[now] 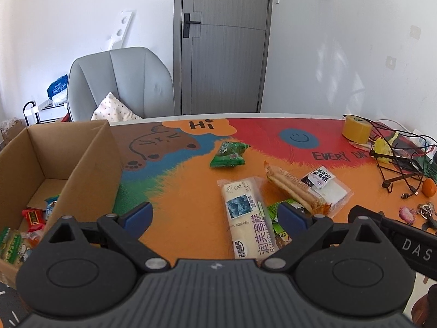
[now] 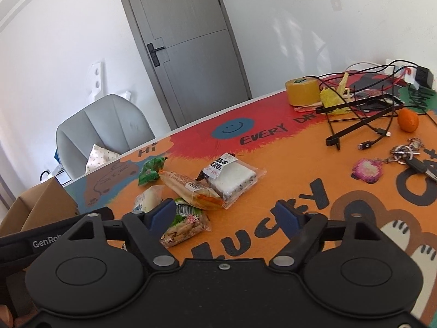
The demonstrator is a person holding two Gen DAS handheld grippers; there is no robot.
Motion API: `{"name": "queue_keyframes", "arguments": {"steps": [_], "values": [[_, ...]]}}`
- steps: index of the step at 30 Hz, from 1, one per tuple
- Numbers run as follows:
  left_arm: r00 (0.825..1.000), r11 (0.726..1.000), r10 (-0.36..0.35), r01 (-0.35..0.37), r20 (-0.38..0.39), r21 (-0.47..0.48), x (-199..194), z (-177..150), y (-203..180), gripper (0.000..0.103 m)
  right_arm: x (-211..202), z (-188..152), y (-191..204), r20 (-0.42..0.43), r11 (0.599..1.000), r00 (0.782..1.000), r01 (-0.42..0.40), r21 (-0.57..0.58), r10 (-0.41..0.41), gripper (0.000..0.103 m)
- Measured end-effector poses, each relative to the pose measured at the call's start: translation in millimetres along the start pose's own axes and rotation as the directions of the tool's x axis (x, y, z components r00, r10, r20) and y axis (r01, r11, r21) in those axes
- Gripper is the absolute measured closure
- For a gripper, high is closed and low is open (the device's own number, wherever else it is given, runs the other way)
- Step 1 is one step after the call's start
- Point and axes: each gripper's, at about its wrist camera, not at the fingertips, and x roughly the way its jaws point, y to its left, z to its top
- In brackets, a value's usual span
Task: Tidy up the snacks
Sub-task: 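Return both tools to the snack pile on the table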
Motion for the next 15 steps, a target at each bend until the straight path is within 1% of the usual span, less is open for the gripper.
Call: {"name": "queue_keyframes", "arguments": {"steps": [1, 3, 6, 8, 13, 15], "values": [[1.0, 1.0, 0.003, -0.003, -0.007, -0.003, 3.2, 1.4, 0.0, 0.006, 2.7, 1.6, 0.8, -0.004, 1.0, 1.0, -0.007, -0.002, 0.007, 0.029], [1.0, 1.0, 0.003, -0.004, -0.019, -0.011, 8.6, 3.4, 0.3, 0.006, 8.3, 4.5, 3.5, -0.017, 1.0, 1.0, -0.023, -0.008, 0.023, 0.037], [0.999, 1.0, 0.003, -0.004, -0.039, -0.016, 16.5, 7.0, 0.5, 0.007, 17.4, 9.6, 7.4, -0.035, 0.999, 0.999, -0.042, -0.018, 0.041, 0.044], [0.999, 1.0, 0.008, -0.009, -0.044, -0.023, 20.2, 10.4, 1.5, 0.007, 23.3, 13.3, 9.1, -0.045, 0.999, 0.998, -0.05, -0.022, 0.049, 0.045], [0.999, 0.999, 0.022, -0.024, -0.049, -0.043, 28.5, 21.0, 6.1, 0.008, 37.5, 21.5, 13.1, -0.069, 0.997, 0.995, -0.069, -0.029, 0.067, 0.046], [0.998, 0.998, 0.018, -0.021, -0.056, -0.054, 32.5, 24.0, 7.4, 0.008, 43.9, 23.9, 15.2, -0.08, 0.997, 0.994, -0.076, -0.035, 0.073, 0.048]]}}
